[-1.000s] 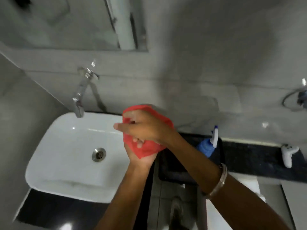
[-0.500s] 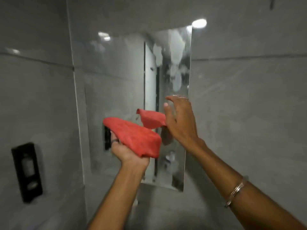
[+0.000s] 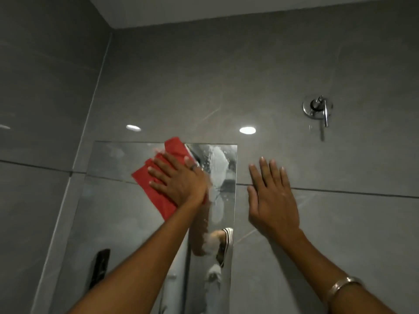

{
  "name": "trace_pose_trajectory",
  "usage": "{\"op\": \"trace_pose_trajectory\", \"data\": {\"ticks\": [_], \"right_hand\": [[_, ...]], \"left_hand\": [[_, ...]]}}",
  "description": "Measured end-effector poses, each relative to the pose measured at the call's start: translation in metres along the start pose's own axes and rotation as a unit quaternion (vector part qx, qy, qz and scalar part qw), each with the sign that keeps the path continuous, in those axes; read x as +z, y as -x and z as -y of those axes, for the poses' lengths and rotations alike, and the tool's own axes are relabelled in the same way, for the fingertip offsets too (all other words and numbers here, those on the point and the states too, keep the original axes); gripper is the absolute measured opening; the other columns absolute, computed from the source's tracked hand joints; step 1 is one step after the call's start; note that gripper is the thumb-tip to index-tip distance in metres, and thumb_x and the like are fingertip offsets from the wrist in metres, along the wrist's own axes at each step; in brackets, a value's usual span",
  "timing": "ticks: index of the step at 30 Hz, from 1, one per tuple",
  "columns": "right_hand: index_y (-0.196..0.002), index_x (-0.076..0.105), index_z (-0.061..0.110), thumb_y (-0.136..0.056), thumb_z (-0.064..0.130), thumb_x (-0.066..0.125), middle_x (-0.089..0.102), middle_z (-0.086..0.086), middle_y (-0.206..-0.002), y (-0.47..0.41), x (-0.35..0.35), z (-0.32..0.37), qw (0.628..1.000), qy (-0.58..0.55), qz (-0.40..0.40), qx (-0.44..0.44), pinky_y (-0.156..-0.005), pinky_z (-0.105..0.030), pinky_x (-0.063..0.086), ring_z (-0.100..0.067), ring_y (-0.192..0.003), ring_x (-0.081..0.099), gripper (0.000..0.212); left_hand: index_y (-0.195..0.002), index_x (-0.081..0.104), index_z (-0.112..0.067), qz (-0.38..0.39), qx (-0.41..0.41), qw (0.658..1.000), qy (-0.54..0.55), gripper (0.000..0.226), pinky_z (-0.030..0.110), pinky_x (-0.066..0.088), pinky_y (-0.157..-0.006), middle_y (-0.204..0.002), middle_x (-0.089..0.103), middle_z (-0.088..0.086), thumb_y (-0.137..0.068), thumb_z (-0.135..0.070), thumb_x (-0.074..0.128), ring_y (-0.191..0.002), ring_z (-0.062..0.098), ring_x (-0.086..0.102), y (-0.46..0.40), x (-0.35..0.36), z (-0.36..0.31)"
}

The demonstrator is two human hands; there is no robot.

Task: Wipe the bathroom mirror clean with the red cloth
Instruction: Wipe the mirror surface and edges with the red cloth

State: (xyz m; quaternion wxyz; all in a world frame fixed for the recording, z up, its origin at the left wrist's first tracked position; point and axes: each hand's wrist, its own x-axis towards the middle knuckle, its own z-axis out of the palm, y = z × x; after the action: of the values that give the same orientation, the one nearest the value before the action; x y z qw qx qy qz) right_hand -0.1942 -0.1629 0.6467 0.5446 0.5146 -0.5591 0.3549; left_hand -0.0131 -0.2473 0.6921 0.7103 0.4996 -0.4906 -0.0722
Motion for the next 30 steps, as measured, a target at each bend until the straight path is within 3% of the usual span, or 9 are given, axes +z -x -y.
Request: {"op": "trace_pose_trajectory", "data": {"ticks": [3,8,10,15,18,20,23,26,30], "right_hand": [[-0.164,0.012,0.021,-0.107,0.041,0.021,0.008,-0.006,-0.173,0.001,0.005,-0.002,1.0,0.011,-0.011,0.006,-0.13,-0.041,-0.002,-0.022,-0.161,-0.002,0.061],[-0.162,0.019,0.015,-0.107,0.032,0.028,0.016,-0.006,-0.172,0.006,0.005,-0.001,0.997,-0.039,-0.046,0.04,-0.131,-0.041,0.007,-0.019,-0.161,0.003,0.058],[-0.161,0.023,0.015,-0.108,0.029,0.03,0.02,-0.005,-0.171,0.009,0.003,-0.001,0.992,-0.08,-0.07,0.063,-0.131,-0.04,0.011,-0.017,-0.161,0.005,0.056],[-0.16,0.026,0.015,-0.108,0.033,0.027,0.022,-0.003,-0.171,0.031,0.001,0.0,0.982,-0.146,-0.078,0.094,-0.13,-0.042,0.016,-0.014,-0.161,0.007,0.055],[-0.159,0.029,0.013,-0.108,0.03,0.031,0.024,-0.005,-0.17,0.048,-0.002,-0.004,0.987,-0.128,-0.058,0.079,-0.13,-0.042,0.017,-0.015,-0.16,0.007,0.055],[-0.159,0.032,0.011,-0.107,0.029,0.032,0.025,-0.007,-0.169,0.055,-0.005,-0.007,0.99,-0.111,-0.047,0.07,-0.13,-0.042,0.016,-0.017,-0.16,0.009,0.055],[-0.158,0.032,0.01,-0.107,0.03,0.032,0.025,-0.009,-0.169,0.056,-0.006,-0.008,0.995,-0.079,-0.032,0.057,-0.131,-0.042,0.014,-0.02,-0.16,0.011,0.055],[-0.159,0.03,0.011,-0.106,0.033,0.031,0.023,-0.009,-0.17,0.052,-0.005,-0.006,0.997,-0.051,-0.018,0.057,-0.131,-0.041,0.008,-0.021,-0.16,0.009,0.058],[-0.163,0.019,0.016,-0.104,0.042,0.027,0.01,-0.009,-0.173,0.043,-0.003,-0.007,1.0,0.014,0.017,0.017,-0.131,-0.048,0.004,-0.025,-0.161,0.002,0.065]], "left_hand": [[-0.165,0.009,-0.01,-0.013,0.033,0.999,-0.017,0.073,0.063,0.009,-0.125,-0.172,0.01,0.02,-0.105,-0.049,0.025,-0.157,0.045,0.009,-0.004,0.014,-0.032],[-0.165,-0.008,-0.02,0.036,0.31,0.947,-0.073,0.075,0.06,-0.005,-0.127,-0.173,-0.012,0.008,-0.104,-0.058,0.015,-0.159,0.036,-0.011,0.015,0.035,-0.044],[-0.164,-0.01,-0.023,0.05,0.361,0.927,-0.085,0.073,0.059,-0.005,-0.127,-0.173,-0.014,0.006,-0.106,-0.059,0.016,-0.159,0.033,-0.014,0.022,0.036,-0.033],[-0.165,-0.007,-0.03,0.084,0.362,0.929,-0.004,0.069,0.058,0.006,-0.124,-0.174,-0.011,-0.004,-0.108,-0.058,0.02,-0.16,0.024,-0.009,0.103,0.032,0.062],[-0.165,0.004,-0.03,0.122,0.339,0.932,-0.038,0.067,0.064,0.024,-0.119,-0.174,-0.006,-0.005,-0.107,-0.058,0.02,-0.161,0.02,-0.003,0.164,0.024,0.14],[-0.165,0.006,-0.03,0.139,0.34,0.928,-0.062,0.067,0.063,0.022,-0.118,-0.174,-0.005,-0.006,-0.107,-0.06,0.019,-0.16,0.021,0.0,0.167,0.023,0.155],[-0.165,-0.003,-0.032,0.15,0.369,0.916,-0.04,0.069,0.059,0.003,-0.119,-0.173,-0.014,-0.007,-0.106,-0.061,0.02,-0.16,0.02,-0.011,0.135,0.021,0.118],[-0.162,-0.016,-0.036,0.152,0.374,0.915,-0.022,0.07,0.06,0.0,-0.125,-0.172,-0.02,-0.005,-0.104,-0.064,0.013,-0.16,0.028,-0.005,0.083,0.018,0.054],[-0.164,-0.012,-0.028,0.132,0.38,0.915,-0.034,0.072,0.06,-0.002,-0.126,-0.173,-0.018,0.002,-0.107,-0.057,0.021,-0.16,0.032,-0.006,0.028,0.016,-0.021]]}}
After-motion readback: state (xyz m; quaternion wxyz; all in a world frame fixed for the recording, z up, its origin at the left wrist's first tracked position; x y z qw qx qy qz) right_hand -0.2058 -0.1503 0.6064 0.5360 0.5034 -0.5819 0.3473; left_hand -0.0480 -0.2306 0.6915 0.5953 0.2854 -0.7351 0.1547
